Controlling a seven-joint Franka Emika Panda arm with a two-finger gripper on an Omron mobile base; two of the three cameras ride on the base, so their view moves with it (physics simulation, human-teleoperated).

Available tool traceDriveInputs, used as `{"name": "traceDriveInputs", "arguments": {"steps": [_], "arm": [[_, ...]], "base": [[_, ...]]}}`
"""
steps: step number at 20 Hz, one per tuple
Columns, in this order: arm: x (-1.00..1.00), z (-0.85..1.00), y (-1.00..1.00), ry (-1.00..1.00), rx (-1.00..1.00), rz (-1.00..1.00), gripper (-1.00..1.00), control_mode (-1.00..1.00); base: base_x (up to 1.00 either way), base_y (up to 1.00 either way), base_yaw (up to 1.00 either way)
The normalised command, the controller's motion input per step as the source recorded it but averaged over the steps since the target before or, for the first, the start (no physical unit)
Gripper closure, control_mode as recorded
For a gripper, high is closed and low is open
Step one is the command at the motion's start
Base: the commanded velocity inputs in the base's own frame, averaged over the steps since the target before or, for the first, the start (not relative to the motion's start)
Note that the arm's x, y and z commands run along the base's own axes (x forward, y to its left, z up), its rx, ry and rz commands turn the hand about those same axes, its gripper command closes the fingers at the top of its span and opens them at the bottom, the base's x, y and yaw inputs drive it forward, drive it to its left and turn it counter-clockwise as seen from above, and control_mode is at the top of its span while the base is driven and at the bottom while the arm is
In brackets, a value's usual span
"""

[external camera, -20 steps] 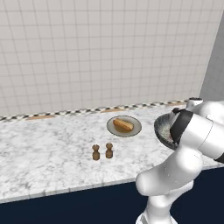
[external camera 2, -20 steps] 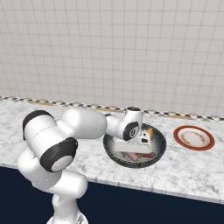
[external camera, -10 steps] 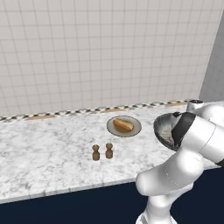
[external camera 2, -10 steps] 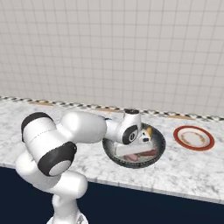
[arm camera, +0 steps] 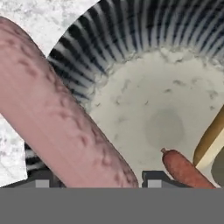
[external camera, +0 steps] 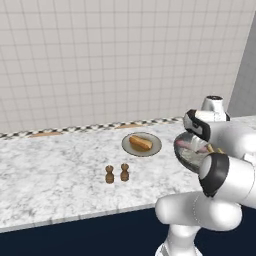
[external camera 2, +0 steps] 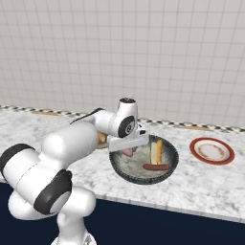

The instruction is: Place one bun and one sausage from the bowl on each plate.

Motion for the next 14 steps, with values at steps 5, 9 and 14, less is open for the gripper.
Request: {"name": "traceDriveInputs", "arguments": {"steps": [5,9,14], "arm": [[0.99,0.35,1.0,-0.01,0.0,-0.33,1.0,-1.0],[1.0,-0.25,0.9,0.03,0.07,-0.42,1.0,-1.0],[0.76,-0.32,0.27,0.08,0.02,-0.23,1.0,-1.0]], "base": [[0.0,0.0,0.0],[0.0,0.0,0.0],[0.0,0.0,0.0]]}}
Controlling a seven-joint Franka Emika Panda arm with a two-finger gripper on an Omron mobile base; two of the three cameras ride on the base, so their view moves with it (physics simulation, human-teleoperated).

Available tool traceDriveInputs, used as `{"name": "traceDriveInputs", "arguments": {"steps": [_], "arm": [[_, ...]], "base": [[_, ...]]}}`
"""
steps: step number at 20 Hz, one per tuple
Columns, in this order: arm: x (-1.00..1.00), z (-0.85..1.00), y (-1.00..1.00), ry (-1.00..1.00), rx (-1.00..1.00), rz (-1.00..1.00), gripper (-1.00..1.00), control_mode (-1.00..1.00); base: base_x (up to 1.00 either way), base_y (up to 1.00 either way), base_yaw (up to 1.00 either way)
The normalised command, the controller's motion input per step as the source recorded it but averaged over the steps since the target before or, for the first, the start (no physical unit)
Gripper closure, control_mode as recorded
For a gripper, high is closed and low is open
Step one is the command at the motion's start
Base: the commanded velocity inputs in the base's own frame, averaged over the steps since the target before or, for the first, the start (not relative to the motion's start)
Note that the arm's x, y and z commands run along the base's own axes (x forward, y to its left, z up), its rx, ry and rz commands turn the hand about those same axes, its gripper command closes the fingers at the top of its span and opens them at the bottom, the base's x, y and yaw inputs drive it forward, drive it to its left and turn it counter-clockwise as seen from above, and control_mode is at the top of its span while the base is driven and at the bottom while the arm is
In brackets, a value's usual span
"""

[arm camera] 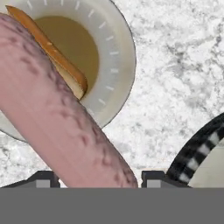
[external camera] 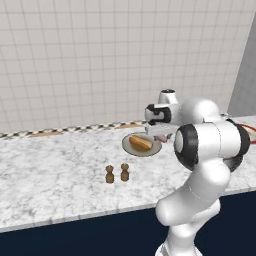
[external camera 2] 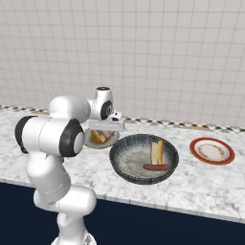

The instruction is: Place one bun and one sausage from the bowl on each plate.

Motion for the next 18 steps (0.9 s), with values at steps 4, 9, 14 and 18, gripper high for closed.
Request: {"name": "traceDriveInputs", "arguments": {"steps": [4,9,14,18], "arm": [[0.81,-0.34,0.0,0.05,-0.02,-0.01,1.0,-1.0],[0.77,-0.42,0.04,0.08,-0.01,0.0,1.0,-1.0],[0.57,-0.44,0.05,0.11,0.0,0.0,-1.0,-1.0],[0.09,-0.14,0.02,0.06,0.0,0.0,-1.0,-1.0]], "base": [[0.0,0.0,0.0],[0.0,0.0,0.0],[0.0,0.0,0.0],[0.0,0.0,0.0]]}}
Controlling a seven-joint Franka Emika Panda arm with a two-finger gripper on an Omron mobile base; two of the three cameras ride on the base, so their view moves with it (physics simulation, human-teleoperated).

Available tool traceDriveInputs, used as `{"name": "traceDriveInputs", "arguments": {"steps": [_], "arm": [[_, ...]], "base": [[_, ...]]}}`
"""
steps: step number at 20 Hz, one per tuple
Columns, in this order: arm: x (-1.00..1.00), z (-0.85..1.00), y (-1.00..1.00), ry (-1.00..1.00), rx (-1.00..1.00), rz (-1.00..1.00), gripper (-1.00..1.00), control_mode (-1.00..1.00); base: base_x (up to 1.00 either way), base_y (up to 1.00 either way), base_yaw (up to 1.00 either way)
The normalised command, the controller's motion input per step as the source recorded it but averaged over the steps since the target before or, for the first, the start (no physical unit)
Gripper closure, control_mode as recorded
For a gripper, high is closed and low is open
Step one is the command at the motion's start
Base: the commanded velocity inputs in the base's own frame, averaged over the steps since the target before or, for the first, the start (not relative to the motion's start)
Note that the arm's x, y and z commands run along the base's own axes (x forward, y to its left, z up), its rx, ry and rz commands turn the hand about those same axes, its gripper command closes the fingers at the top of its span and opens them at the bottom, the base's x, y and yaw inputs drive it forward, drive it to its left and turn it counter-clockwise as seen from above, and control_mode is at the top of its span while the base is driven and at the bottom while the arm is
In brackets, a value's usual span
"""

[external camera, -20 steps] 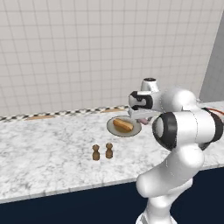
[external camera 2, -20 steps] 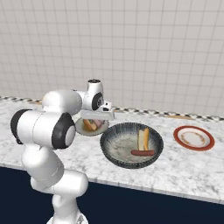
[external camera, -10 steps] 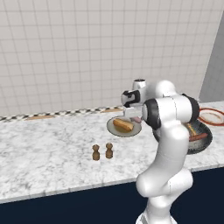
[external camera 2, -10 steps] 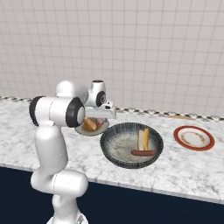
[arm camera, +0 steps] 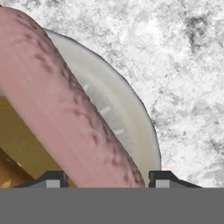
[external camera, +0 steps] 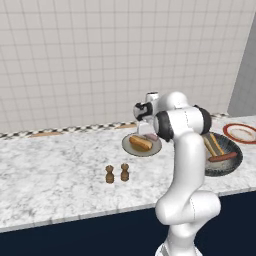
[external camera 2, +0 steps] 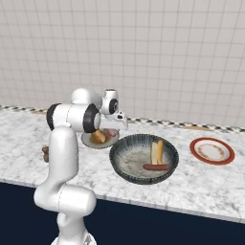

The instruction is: Place one bun and one sausage from the bowl on each plate.

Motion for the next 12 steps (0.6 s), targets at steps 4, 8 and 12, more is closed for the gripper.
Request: {"name": "traceDriveInputs", "arguments": {"steps": [4,8,12], "arm": [[-0.1,0.0,0.0,0.01,0.0,0.0,-1.0,-1.0],[-0.57,0.21,0.0,-0.01,0.01,-0.01,-1.0,-1.0],[-0.91,0.83,-0.4,-0.23,0.06,-0.13,-1.0,-1.0]], "base": [[0.0,0.0,0.0],[0.0,0.0,0.0],[0.0,0.0,0.0]]}}
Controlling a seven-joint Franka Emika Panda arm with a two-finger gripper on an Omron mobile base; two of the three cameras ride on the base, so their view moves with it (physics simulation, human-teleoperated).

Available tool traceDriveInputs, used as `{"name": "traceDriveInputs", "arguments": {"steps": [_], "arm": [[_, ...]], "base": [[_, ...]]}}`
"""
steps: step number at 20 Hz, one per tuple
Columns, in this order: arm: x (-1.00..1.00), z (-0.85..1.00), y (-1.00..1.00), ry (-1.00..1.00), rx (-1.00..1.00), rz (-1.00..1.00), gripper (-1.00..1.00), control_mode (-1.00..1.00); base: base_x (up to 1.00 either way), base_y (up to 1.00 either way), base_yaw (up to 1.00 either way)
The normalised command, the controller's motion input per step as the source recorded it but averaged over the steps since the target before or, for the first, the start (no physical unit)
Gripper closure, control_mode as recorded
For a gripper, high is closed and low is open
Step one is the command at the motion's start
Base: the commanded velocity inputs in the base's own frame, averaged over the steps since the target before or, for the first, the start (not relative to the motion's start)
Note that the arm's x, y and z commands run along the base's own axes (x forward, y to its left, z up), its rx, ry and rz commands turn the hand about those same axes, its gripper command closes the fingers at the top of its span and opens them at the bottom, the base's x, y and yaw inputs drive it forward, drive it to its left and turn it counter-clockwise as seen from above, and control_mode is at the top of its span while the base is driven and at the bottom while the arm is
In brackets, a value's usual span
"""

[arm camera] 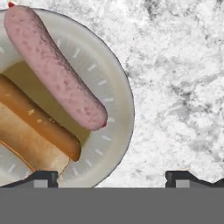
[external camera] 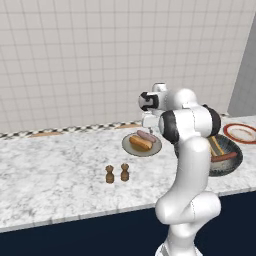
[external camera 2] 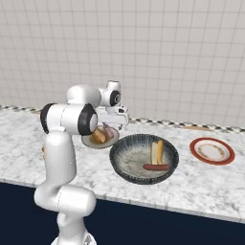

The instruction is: Place one bun and one sausage from the bowl on each plate.

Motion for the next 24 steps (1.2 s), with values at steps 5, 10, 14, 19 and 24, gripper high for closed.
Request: {"name": "traceDriveInputs", "arguments": {"steps": [5,10,14,19,24], "arm": [[-1.0,0.73,-0.94,-0.19,0.02,-0.2,-1.0,-1.0],[-0.95,0.49,-1.0,-0.04,-0.07,-0.28,-1.0,-1.0],[-0.66,0.09,-1.0,0.0,-0.25,-0.3,-1.0,-1.0],[-0.43,-0.37,-0.9,-0.01,-0.38,-0.22,-1.0,-1.0],[0.03,-0.37,-0.15,0.02,-0.3,0.04,-1.0,-1.0]], "base": [[0.0,0.0,0.0],[0.0,0.0,0.0],[0.0,0.0,0.0],[0.0,0.0,0.0],[0.0,0.0,0.0]]}}
